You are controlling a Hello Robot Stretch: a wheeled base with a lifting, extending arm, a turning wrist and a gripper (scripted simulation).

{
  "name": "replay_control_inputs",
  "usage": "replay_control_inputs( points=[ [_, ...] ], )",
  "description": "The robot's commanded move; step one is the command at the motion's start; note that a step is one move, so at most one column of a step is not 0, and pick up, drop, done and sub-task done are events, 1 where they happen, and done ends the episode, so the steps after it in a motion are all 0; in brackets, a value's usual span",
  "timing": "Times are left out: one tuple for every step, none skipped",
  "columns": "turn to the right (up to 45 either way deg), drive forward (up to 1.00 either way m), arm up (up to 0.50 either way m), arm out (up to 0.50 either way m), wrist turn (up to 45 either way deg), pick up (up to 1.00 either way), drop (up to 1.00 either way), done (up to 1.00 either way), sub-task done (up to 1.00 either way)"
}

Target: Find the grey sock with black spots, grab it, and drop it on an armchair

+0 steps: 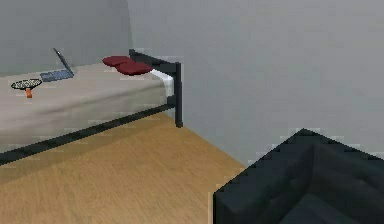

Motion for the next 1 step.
replay_control_inputs(
  points=[
    [0.0, 0.00, 0.00, 0.00, 39.0, 0.00, 0.00, 0.00, 0.00]
  ],
)
